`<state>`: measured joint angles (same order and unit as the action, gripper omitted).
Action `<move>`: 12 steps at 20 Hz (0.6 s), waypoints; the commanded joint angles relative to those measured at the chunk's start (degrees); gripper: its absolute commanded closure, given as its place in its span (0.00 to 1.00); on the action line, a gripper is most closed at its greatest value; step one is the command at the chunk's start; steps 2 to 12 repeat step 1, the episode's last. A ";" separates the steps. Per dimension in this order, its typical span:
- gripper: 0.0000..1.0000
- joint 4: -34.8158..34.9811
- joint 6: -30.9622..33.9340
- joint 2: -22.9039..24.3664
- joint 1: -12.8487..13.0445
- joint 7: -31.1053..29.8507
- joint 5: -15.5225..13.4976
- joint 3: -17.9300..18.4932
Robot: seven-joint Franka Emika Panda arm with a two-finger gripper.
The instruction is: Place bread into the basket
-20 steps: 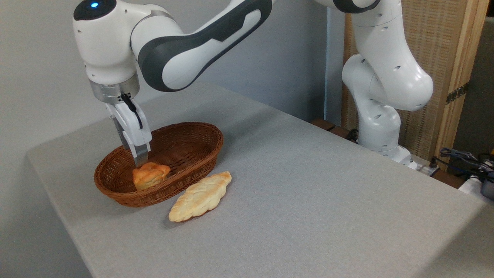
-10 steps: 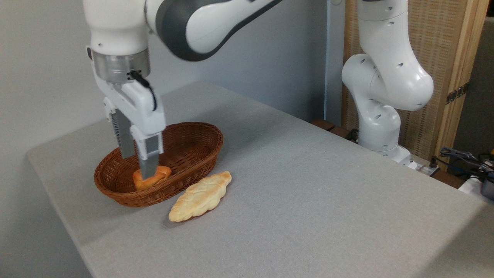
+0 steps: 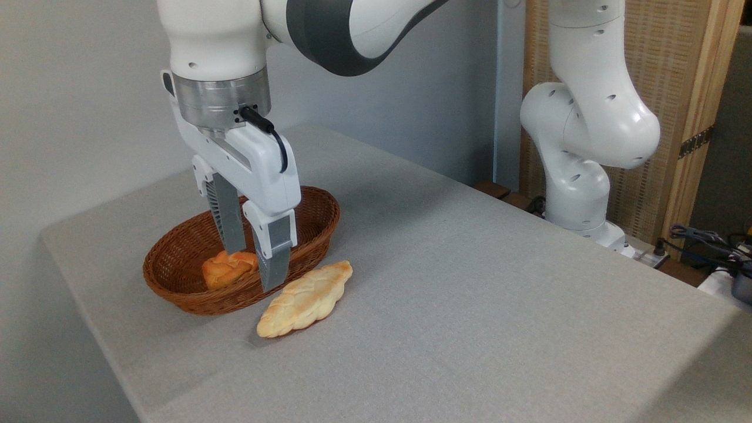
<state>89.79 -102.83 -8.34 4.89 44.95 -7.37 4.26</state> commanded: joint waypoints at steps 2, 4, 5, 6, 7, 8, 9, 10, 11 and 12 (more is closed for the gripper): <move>0.00 0.82 0.96 0.96 0.74 0.84 2.00 1.01; 0.00 0.82 0.96 0.96 0.74 0.84 2.00 1.01; 0.00 0.82 0.96 0.96 0.74 0.84 2.00 1.01; 0.00 0.82 0.96 0.96 0.74 0.84 2.00 1.01; 0.00 0.82 0.96 0.96 0.74 0.84 2.00 1.01; 0.00 0.82 0.96 0.96 0.74 0.84 2.00 1.01; 0.00 0.82 0.96 0.96 0.74 0.84 2.00 1.01; 0.00 0.82 0.96 0.96 0.74 0.84 2.00 1.01; 0.00 0.82 0.96 0.96 0.74 0.84 2.00 1.01; 0.00 0.82 0.96 0.96 0.74 0.84 2.00 1.01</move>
